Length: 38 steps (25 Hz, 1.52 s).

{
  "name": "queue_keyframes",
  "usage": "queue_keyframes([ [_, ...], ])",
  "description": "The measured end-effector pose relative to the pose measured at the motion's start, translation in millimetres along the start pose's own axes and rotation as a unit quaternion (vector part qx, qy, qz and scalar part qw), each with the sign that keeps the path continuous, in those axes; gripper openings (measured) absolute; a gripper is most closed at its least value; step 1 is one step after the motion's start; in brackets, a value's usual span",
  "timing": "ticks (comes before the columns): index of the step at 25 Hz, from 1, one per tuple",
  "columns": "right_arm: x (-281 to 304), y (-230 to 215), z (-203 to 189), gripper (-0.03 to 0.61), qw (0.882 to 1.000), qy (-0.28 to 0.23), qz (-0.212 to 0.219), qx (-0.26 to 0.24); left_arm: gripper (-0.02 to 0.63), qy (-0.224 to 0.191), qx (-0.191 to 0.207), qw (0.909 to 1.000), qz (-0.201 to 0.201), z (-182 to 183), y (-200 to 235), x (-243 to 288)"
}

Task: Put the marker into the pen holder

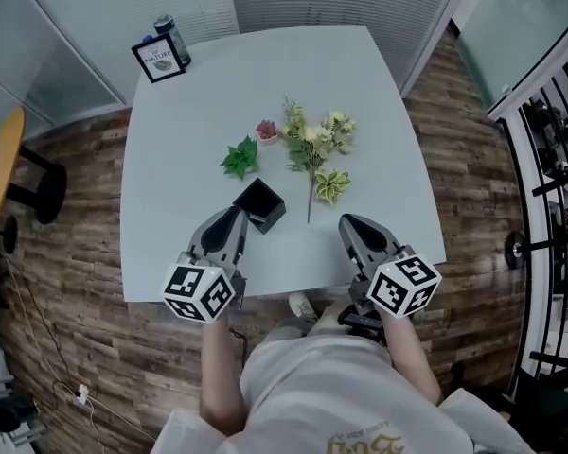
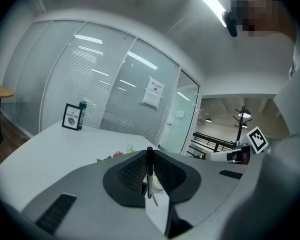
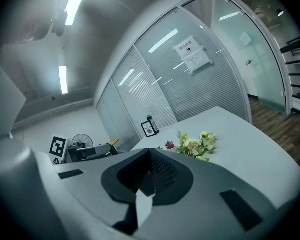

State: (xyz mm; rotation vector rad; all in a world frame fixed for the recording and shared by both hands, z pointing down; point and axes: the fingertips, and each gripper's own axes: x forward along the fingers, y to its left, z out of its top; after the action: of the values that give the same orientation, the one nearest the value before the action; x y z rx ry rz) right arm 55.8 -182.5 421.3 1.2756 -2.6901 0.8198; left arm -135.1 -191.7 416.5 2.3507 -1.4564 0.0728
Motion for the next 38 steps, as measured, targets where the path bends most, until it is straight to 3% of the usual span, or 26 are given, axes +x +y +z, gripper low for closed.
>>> queue_keyframes([
  [15,35.2,-12.6,13.8,0.017,1.000,0.008,0.022,0.005,0.048,0.010,0.007,0.9996,0.024,0.4,24.2,27.2],
  [28,59.4,-45.4,7.8,0.017,0.999,0.032,0.018,0.022,0.048,0.076,0.030,0.9954,0.049,-35.7,42.1,65.0],
  [38,83.6,-62.1,-5.9,0.017,0.998,0.057,0.017,0.034,0.048,0.138,0.060,0.9870,0.055,-64.5,54.6,92.4],
])
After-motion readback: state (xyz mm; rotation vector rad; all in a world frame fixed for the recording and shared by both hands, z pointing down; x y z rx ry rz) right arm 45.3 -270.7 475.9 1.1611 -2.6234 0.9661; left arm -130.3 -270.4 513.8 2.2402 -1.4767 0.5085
